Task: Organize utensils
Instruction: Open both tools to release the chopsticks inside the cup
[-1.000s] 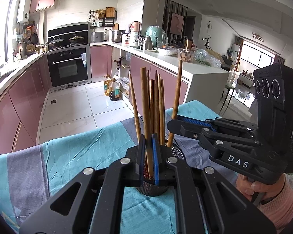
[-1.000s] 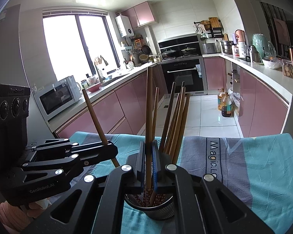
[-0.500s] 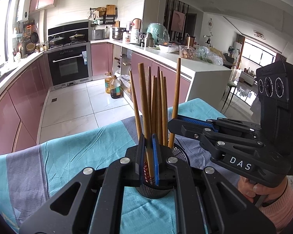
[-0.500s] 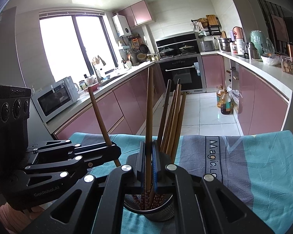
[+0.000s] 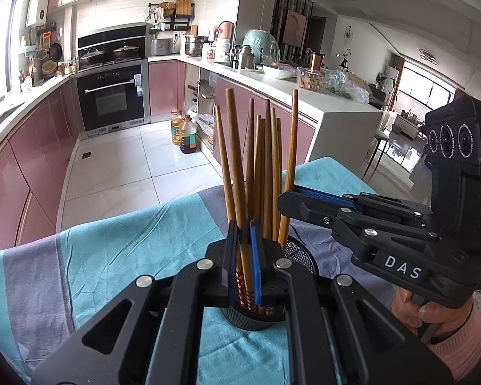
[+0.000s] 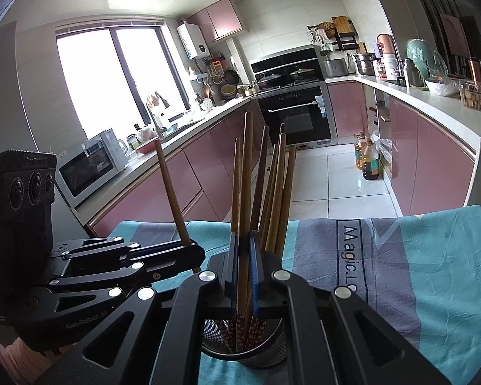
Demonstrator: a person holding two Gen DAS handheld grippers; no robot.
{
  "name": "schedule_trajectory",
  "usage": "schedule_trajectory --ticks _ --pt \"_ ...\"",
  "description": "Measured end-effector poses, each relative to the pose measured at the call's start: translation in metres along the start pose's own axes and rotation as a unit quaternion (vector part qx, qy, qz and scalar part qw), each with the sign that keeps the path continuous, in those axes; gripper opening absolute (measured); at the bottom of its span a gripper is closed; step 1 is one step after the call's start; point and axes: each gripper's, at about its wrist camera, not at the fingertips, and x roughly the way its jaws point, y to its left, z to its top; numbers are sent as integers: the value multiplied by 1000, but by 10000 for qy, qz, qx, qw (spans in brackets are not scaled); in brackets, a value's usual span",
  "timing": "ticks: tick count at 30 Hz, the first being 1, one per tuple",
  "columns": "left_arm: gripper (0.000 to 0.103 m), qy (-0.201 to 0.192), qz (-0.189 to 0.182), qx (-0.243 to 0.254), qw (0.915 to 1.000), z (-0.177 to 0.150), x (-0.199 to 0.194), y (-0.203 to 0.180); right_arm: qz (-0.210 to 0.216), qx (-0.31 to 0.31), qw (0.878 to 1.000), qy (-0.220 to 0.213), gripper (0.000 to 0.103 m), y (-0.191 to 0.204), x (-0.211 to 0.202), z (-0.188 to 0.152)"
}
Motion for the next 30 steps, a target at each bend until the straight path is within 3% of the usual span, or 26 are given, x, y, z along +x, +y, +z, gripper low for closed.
schedule_trajectory --ticks 30 --pt "9 209 -41 -49 9998 -8 28 9 -15 73 9999 71 8 -4 4 0"
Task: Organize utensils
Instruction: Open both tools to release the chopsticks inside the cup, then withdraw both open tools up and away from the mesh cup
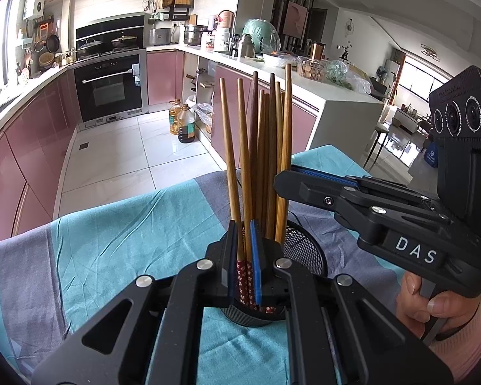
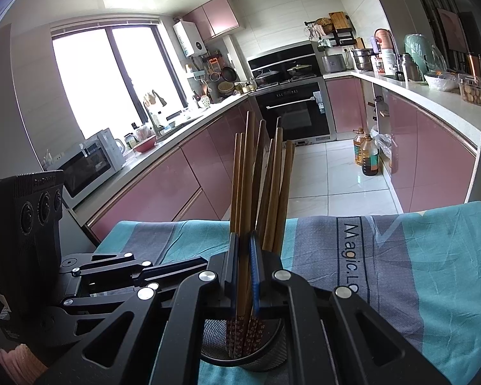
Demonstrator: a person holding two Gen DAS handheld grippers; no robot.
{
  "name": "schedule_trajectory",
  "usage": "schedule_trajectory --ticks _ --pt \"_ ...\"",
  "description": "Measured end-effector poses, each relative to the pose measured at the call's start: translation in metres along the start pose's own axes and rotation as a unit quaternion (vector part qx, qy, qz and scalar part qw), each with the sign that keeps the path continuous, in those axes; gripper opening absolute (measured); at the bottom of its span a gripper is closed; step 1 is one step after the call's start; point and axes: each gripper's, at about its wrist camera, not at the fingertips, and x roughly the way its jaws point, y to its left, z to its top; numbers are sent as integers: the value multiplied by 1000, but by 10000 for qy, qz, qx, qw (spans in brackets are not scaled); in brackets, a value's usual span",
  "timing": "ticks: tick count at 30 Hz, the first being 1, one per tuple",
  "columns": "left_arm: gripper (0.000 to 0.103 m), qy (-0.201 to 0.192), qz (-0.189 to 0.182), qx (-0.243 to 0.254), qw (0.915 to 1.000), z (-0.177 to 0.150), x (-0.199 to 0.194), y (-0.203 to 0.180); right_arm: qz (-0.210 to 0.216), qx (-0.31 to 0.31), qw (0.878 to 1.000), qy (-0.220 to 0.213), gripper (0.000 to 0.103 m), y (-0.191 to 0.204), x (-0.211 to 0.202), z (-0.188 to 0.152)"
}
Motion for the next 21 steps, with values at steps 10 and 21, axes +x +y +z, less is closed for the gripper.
schedule_trajectory --ticks 10,21 --pt "47 -252 171 -196 9993 -17 -20 12 -133 -76 9999 -80 34 3 -11 -7" --pt "97 -1199 920 -379 9878 -57 -87 33 -467 -578 9966 -367 95 24 -39 -34"
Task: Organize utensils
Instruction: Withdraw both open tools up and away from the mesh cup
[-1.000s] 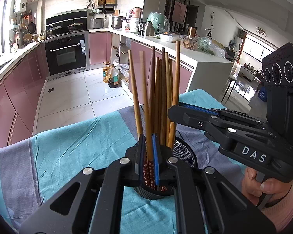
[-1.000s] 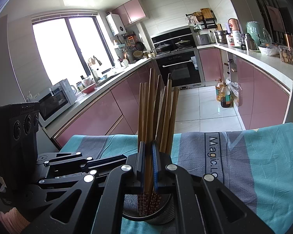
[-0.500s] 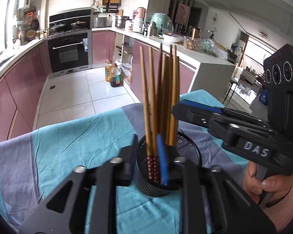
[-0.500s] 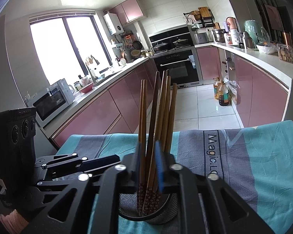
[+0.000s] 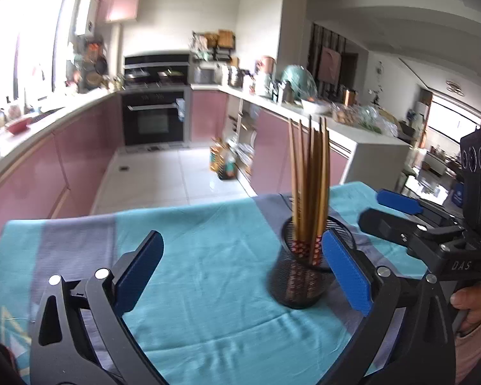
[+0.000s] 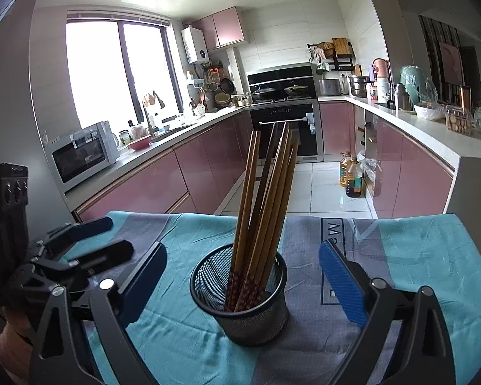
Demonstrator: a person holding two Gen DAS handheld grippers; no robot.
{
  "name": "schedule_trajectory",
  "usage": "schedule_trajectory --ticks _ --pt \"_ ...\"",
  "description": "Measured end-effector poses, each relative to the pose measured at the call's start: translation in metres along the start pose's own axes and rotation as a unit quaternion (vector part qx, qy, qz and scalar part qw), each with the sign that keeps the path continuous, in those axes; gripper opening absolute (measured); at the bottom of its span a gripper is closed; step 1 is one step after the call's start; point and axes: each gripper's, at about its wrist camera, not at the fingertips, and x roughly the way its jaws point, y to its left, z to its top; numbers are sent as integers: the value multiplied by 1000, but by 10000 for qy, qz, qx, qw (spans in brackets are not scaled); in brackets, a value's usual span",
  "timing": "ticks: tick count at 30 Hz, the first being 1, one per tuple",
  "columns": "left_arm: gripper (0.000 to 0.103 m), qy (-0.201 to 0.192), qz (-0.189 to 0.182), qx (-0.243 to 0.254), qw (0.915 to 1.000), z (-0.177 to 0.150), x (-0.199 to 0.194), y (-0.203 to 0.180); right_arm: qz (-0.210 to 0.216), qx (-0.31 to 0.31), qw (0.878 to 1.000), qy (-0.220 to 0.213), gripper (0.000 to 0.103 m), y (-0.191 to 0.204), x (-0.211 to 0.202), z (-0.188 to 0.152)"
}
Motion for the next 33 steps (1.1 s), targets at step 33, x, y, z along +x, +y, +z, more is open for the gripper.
schedule_trajectory --ticks 33 --pt "97 -1289 1181 -63 9846 -60 -134 9 -808 -652 9888 -1072 96 75 -57 -54"
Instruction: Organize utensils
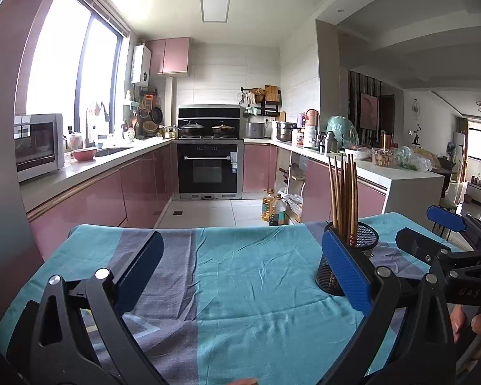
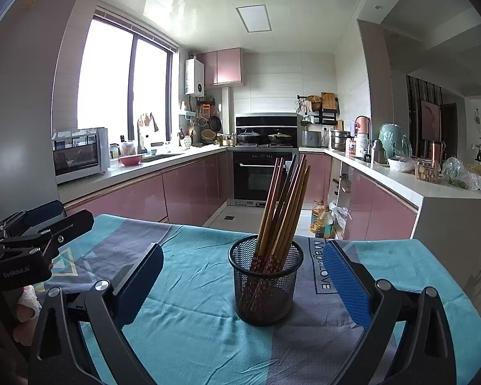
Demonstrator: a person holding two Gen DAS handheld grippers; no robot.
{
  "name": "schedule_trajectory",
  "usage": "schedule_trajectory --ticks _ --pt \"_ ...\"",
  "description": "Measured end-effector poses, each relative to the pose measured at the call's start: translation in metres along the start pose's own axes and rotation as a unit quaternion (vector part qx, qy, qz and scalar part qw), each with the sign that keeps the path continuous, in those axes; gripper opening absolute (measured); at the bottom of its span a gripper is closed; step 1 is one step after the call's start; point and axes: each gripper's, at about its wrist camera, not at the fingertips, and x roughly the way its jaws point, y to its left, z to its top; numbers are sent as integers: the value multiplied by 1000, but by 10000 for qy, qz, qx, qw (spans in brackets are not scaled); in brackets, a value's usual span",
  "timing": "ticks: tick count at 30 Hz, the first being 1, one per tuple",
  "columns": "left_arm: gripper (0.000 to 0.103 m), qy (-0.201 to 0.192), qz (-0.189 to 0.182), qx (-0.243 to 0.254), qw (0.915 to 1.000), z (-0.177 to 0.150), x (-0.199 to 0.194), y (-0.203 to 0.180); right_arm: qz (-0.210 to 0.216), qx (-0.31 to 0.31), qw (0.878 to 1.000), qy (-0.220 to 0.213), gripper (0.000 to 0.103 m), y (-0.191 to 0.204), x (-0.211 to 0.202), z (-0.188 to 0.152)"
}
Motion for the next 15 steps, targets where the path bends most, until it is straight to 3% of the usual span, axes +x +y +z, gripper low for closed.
schedule_trajectory --ticks 15 --pt "97 -127 116 84 9998 0 -12 -7 -74 -57 9999 -64 96 6 -6 -3"
